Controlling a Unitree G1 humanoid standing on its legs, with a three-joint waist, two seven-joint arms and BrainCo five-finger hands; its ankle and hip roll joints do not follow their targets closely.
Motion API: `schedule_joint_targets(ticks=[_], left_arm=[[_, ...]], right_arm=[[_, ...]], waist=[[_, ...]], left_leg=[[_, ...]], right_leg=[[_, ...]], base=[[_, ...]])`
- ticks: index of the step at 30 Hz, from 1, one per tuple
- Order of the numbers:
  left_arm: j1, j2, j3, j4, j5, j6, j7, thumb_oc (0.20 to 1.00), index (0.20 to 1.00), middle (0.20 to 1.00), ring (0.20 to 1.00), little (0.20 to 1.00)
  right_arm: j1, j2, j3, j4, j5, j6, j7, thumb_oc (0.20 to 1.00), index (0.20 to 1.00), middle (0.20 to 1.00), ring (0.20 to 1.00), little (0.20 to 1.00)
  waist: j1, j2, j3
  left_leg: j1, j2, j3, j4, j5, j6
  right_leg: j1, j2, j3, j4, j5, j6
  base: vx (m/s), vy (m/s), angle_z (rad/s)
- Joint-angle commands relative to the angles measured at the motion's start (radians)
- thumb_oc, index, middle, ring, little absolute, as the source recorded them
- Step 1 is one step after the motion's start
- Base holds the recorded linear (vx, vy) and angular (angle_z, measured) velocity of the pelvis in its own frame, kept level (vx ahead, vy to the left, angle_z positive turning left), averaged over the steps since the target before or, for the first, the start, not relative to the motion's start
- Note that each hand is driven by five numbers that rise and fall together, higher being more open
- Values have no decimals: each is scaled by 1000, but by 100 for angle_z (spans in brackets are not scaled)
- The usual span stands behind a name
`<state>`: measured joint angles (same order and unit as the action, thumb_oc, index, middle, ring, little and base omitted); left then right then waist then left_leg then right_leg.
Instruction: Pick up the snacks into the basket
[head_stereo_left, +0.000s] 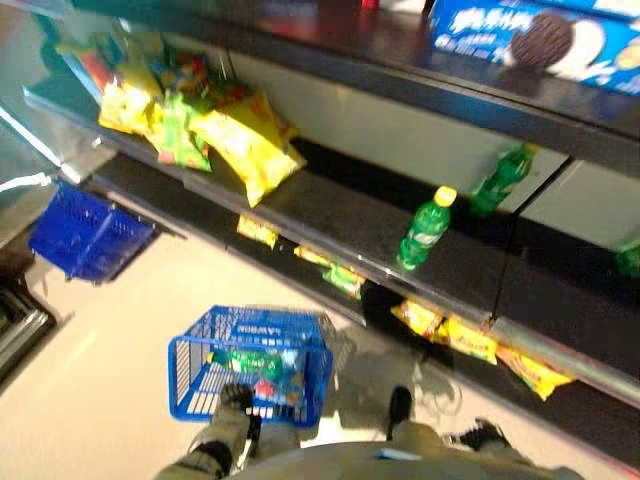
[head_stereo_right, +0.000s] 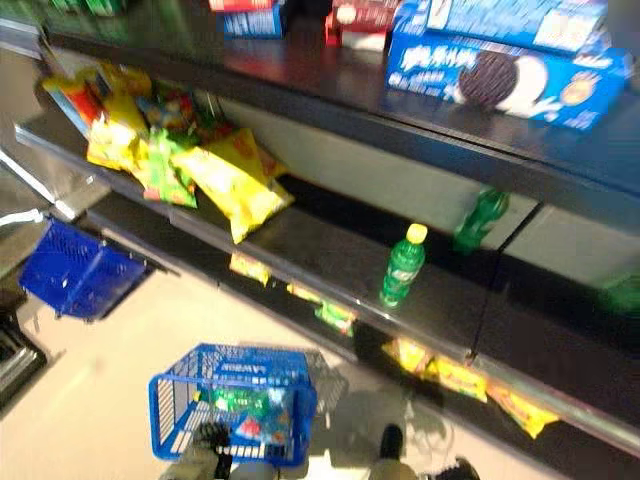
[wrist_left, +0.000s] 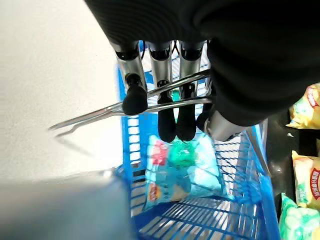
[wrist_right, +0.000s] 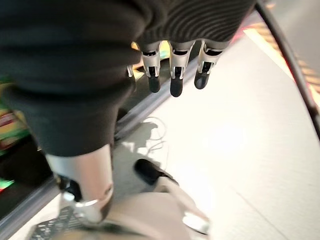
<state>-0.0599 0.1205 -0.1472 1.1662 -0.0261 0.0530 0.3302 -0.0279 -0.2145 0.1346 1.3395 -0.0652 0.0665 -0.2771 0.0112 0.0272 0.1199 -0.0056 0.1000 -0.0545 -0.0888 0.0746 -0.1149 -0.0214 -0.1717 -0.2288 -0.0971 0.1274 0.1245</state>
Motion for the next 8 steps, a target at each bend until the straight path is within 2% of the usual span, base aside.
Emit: schedule_joint_targets(ticks=[1,5,6,7,8], left_arm=[[-39,-13,-22,61,52,-6,-15,200,200,200,200,200],[-44,7,-1,97,33,-7,-48,200,200,200,200,200],[-47,11,4,93,22,-7,-53,247,247,247,247,247],[-51,12,16,107,-1,-6,-69,200,200,200,200,200],[-51,12,16,107,-1,-6,-69,200,200,200,200,200]], right_arm=[[-74,7,-28,-8,40,-3,-17,1000,1000,1000,1000,1000],[-58,23,-11,0,25,3,-3,1000,1000,1000,1000,1000],[-62,26,1,0,13,3,-1,1000,1000,1000,1000,1000],[-74,25,19,-1,-12,10,9,1000,1000,1000,1000,1000],[-74,25,19,-1,-12,10,9,1000,1000,1000,1000,1000]], waist=[[13,-10,11],[3,-12,-30],[3,-13,-38],[2,-17,-50],[2,-17,-50]], left_leg=[[20,-104,15,4,-64,74],[44,-97,28,3,-71,72],[48,-95,30,5,-74,71],[58,-95,34,7,-79,71],[58,-95,34,7,-79,71]], right_leg=[[17,44,28,58,-91,11],[33,52,35,63,-101,7],[36,54,37,67,-105,5],[46,57,41,71,-111,2],[46,58,41,71,-111,2]], base=[[55,-32,-4],[56,-19,-3],[43,-23,-8],[43,-23,-10],[43,-17,-14]])
